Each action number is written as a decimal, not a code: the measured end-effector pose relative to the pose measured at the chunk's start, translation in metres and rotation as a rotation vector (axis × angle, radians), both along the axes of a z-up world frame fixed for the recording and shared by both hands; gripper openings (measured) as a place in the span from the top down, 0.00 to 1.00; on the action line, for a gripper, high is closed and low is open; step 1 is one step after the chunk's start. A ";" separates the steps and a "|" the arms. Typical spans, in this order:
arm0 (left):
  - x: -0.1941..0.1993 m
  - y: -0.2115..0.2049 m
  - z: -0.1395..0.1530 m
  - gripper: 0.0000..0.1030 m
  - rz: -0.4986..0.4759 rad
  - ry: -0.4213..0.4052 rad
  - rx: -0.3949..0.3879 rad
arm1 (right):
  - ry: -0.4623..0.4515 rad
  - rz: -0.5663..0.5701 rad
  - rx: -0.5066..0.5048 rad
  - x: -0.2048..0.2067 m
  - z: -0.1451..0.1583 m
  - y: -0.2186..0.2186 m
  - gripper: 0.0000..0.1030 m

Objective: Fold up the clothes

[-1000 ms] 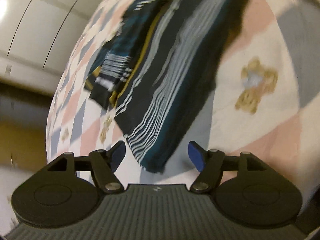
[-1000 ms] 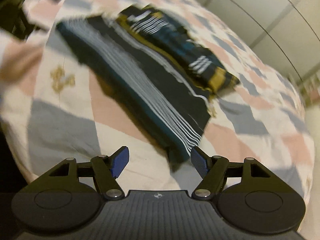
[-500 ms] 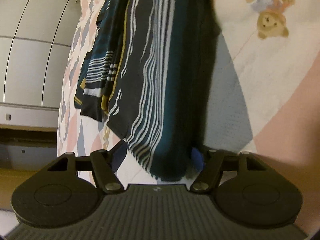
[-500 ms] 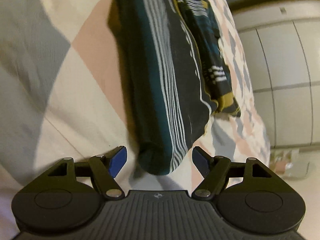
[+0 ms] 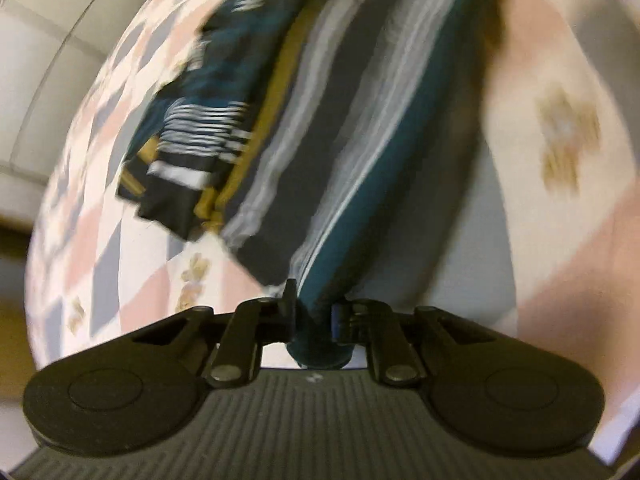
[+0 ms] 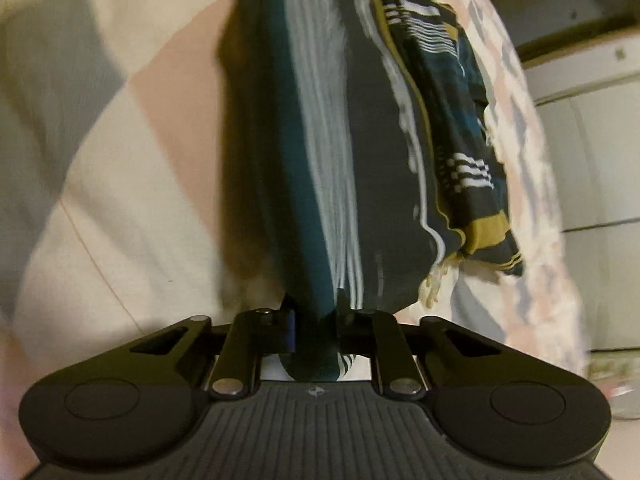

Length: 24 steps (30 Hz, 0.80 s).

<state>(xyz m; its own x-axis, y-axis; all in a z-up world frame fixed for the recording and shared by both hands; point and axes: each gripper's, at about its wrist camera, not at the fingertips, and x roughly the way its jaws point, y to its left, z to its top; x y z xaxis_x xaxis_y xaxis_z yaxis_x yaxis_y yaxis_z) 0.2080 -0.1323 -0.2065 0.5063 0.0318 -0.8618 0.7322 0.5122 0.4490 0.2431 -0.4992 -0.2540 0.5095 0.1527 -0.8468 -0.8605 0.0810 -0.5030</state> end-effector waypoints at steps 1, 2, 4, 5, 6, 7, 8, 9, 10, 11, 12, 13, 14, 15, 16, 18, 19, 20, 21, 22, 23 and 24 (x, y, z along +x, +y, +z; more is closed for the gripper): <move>0.016 0.003 0.014 0.88 0.028 0.015 -0.030 | 0.048 -0.020 0.028 0.013 0.014 -0.002 0.88; 0.033 0.007 0.028 0.88 0.058 0.028 -0.060 | 0.097 -0.040 0.055 0.027 0.027 -0.003 0.88; 0.075 0.014 0.055 0.88 0.107 0.023 -0.111 | 0.194 -0.080 0.111 0.053 0.055 -0.007 0.89; 0.097 0.016 0.064 0.88 0.123 0.017 -0.128 | 0.241 -0.100 0.138 0.067 0.069 -0.008 0.89; 0.115 0.018 0.072 0.88 0.137 0.013 -0.144 | 0.246 -0.119 0.156 0.090 0.074 -0.007 0.89; 0.138 0.020 0.078 0.88 0.153 0.015 -0.160 | 0.251 -0.138 0.175 0.112 0.080 -0.005 0.89; 0.162 0.022 0.079 0.88 0.175 0.013 -0.177 | 0.255 -0.157 0.193 0.134 0.085 -0.004 0.89; 0.186 0.024 0.081 0.88 0.197 0.011 -0.193 | 0.260 -0.176 0.211 0.157 0.091 -0.002 0.89; 0.210 0.026 0.082 0.88 0.220 0.010 -0.210 | 0.265 -0.195 0.229 0.179 0.096 -0.001 0.89; 0.239 0.030 0.076 0.88 0.265 0.036 -0.235 | 0.269 -0.214 0.247 0.202 0.102 0.001 0.89; 0.261 0.036 0.068 0.87 0.305 0.070 -0.267 | 0.274 -0.233 0.265 0.224 0.107 0.002 0.89; 0.279 0.041 0.061 0.85 0.341 0.090 -0.298 | 0.279 -0.254 0.283 0.247 0.113 0.004 0.89; 0.296 0.047 0.048 0.84 0.399 0.127 -0.338 | 0.305 -0.306 0.300 0.263 0.103 0.004 0.89; 0.313 0.052 0.036 0.82 0.457 0.163 -0.378 | 0.331 -0.359 0.316 0.280 0.093 0.005 0.89; 0.322 0.058 0.024 0.81 0.518 0.187 -0.423 | 0.357 -0.412 0.332 0.297 0.083 0.006 0.88; 0.330 0.070 0.008 0.80 0.616 0.226 -0.524 | 0.413 -0.522 0.376 0.323 0.059 0.005 0.85; 0.328 0.077 0.003 0.78 0.653 0.241 -0.579 | 0.442 -0.580 0.404 0.333 0.046 0.004 0.81; 0.327 0.083 0.001 0.78 0.685 0.243 -0.637 | 0.479 -0.643 0.437 0.340 0.033 0.001 0.75; 0.324 0.090 0.000 0.76 0.710 0.251 -0.697 | 0.484 -0.693 0.476 0.341 0.025 -0.004 0.72; 0.324 0.097 -0.001 0.75 0.730 0.263 -0.745 | 0.509 -0.726 0.542 0.343 0.023 -0.012 0.68; 0.325 0.103 -0.001 0.75 0.744 0.276 -0.778 | 0.534 -0.758 0.608 0.344 0.020 -0.021 0.56; 0.325 0.106 -0.002 0.74 0.741 0.284 -0.799 | 0.559 -0.790 0.674 0.345 0.018 -0.029 0.48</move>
